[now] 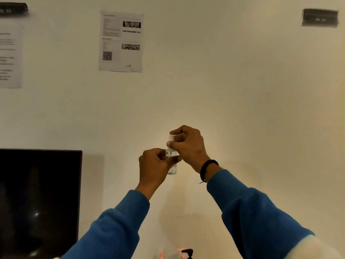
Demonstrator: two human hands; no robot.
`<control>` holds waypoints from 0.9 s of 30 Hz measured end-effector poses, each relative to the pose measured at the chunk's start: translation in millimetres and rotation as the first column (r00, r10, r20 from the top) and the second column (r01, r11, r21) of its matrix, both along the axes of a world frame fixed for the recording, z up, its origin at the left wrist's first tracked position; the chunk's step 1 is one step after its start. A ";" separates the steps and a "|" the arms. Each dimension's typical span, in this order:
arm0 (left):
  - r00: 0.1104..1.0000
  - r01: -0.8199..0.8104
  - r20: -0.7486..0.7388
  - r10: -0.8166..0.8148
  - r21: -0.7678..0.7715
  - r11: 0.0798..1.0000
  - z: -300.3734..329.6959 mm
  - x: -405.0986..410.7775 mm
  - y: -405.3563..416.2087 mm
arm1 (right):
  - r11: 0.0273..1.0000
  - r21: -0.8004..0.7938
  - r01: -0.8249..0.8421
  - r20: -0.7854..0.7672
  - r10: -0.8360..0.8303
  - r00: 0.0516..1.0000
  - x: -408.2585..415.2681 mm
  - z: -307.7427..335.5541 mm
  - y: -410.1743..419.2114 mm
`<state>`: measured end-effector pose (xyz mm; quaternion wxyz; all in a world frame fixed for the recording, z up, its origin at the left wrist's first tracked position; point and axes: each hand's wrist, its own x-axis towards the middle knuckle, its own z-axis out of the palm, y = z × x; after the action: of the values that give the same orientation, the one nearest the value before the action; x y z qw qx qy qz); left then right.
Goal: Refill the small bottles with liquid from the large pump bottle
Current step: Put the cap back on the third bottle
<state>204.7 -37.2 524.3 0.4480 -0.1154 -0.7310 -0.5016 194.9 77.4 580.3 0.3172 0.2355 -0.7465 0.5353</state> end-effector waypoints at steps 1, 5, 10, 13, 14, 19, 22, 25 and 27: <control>1.000 0.003 -0.002 -0.003 -0.016 1.000 -0.4 0.6 0.2 | 0.999 0.009 0.034 -0.026 -0.034 0.999 0.3 -0.5 -0.6; 0.999 0.034 -0.008 -0.034 -0.029 0.999 -2.0 2.2 4.9 | 0.995 -0.007 0.101 -0.057 -0.102 0.993 1.7 -2.3 -3.8; 1.000 0.007 -0.001 -0.007 0.020 1.000 -1.3 -5.1 -0.7 | 0.997 -0.030 -0.077 0.069 0.079 0.994 1.4 3.6 -3.1; 1.000 -0.005 -0.007 0.005 0.023 1.000 -1.2 -7.5 -2.6 | 0.993 -0.025 -0.117 0.116 0.119 0.986 -1.7 6.1 0.4; 1.000 -0.003 -0.003 0.004 0.021 1.000 -1.5 -8.2 -3.0 | 0.993 -0.016 -0.117 0.123 0.118 0.985 -2.4 7.0 1.8; 1.000 -0.003 0.020 0.002 0.023 1.000 -3.6 -7.7 -3.3 | 0.997 0.010 -0.077 0.085 0.076 0.993 -1.7 4.8 1.6; 1.000 0.000 0.027 -0.001 0.030 1.000 -3.9 -7.5 -2.9 | 0.998 0.037 -0.048 0.043 0.047 0.998 -1.4 2.6 -0.6; 0.999 0.016 0.044 -0.017 0.023 1.000 -6.5 -9.9 -5.4 | 0.998 0.051 -0.047 0.063 0.044 0.997 -2.1 3.7 1.1; 0.998 0.040 0.053 -0.041 0.027 0.999 -6.5 -9.3 -5.2 | 0.996 0.031 -0.083 0.080 0.081 0.994 -1.9 4.0 2.8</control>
<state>195.4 -42.3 517.7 0.4195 -0.1109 -0.7338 -0.5228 193.0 80.2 584.3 0.2613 0.2502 -0.7571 0.5440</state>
